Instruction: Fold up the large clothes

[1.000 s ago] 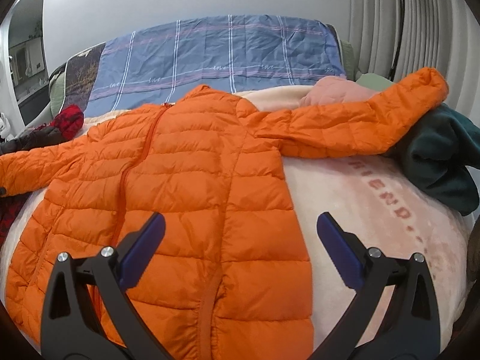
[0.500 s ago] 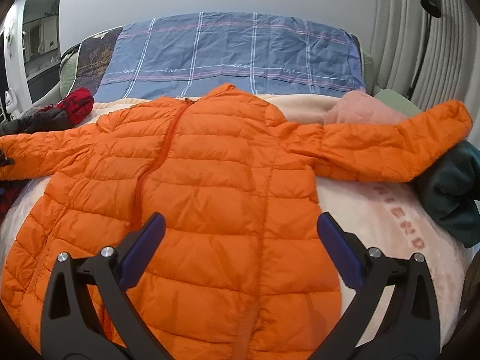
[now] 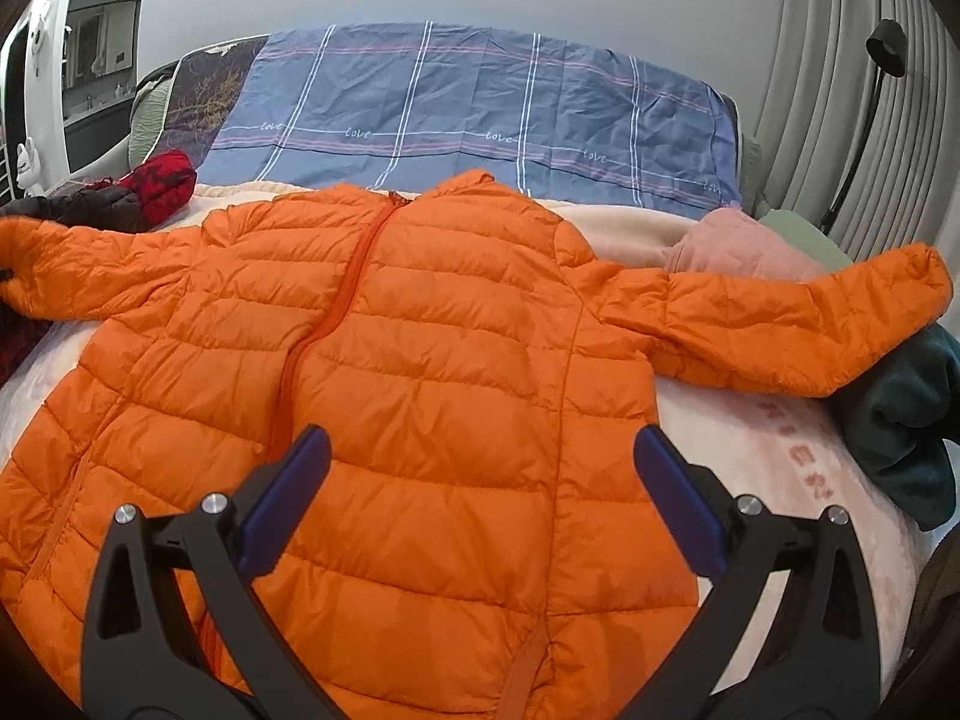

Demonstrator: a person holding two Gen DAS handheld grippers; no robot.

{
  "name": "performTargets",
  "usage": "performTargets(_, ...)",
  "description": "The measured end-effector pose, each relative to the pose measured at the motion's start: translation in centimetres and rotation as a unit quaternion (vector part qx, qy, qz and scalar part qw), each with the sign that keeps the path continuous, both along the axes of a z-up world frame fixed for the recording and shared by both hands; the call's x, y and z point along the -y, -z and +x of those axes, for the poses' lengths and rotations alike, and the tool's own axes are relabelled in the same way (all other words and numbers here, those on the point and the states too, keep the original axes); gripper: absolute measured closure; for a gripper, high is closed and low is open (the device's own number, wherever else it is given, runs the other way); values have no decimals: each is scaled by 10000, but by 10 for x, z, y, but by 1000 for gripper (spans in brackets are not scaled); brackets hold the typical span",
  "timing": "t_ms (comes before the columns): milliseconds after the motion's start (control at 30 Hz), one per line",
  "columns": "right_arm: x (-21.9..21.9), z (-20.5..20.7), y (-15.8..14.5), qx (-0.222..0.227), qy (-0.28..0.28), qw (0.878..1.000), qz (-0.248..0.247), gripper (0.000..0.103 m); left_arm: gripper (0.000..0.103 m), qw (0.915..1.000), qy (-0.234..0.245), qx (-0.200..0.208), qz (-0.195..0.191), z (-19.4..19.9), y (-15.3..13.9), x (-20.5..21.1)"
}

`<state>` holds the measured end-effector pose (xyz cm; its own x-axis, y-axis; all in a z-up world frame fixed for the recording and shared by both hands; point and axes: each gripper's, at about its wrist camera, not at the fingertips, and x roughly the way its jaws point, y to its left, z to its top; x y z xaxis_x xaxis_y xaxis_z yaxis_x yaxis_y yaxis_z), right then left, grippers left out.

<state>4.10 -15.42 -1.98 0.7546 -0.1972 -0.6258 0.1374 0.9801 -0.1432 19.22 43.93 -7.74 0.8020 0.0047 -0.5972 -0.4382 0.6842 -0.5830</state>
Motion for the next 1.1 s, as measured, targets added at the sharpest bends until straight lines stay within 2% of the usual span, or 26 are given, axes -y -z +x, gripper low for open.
performTargets(67,3,1,2,-17,-9,10000,11,2,99,9981,248,296,477,0,-37,23)
performTargets(133,7,1,2,-7,9,10000,14,2,99,9921,509,510,1029,-1,-74,56)
performTargets(200,13,0,0,59,78,9999,39,2,99,9806,900,790,1554,4,-114,99)
performTargets(267,21,-2,-3,129,150,9998,97,2,99,9639,1482,1027,1960,16,-152,156)
performTargets(300,27,-2,-5,164,199,9996,130,2,99,9581,1676,1085,2053,15,-161,173)
performTargets(367,38,-3,-9,224,322,9991,160,2,98,9405,2229,1197,2269,25,-182,235)
performTargets(400,47,-4,-11,260,420,9986,172,2,98,9290,2575,1242,2351,35,-191,275)
performTargets(467,60,-6,-13,297,579,9977,201,2,97,9112,3064,1248,2455,44,-194,333)
performTargets(500,70,-9,-14,308,698,9968,232,2,96,8957,3407,1186,2600,52,-188,375)
performTargets(567,89,-15,-13,271,904,9950,324,2,79,8729,3928,964,2729,58,-166,431)
performTargets(600,97,-18,-12,236,977,9943,366,2,57,8624,4200,801,2710,59,-150,459)
performTargets(633,105,-21,-11,197,1054,9934,408,2,45,8495,4549,555,2614,58,-127,487)
performTargets(700,123,-27,-9,131,1202,9914,494,2,45,8302,4961,336,2520,52,-99,512)
performTargets(767,136,-30,-9,149,1239,9902,620,2,43,8140,5169,277,2637,43,-83,513)
performTargets(800,143,-30,-9,159,1173,9898,796,2,39,8132,5127,308,2738,37,-81,505)
performTargets(833,147,-27,-10,174,1054,9893,989,2,34,8169,5005,327,2846,33,-79,492)
performTargets(933,155,-6,-15,290,416,9814,1851,4,29,8378,4424,366,3178,43,-87,438)
performTargets(1000,155,20,-21,361,-88,9701,2399,10,23,8484,4009,330,3441,31,-81,408)
performTargets(1067,148,61,-27,242,-581,9602,2723,10,19,8566,3624,47,3672,34,-69,367)
performTargets(1100,144,79,-29,207,-703,9575,2790,10,19,8584,3535,-108,3715,40,-65,363)
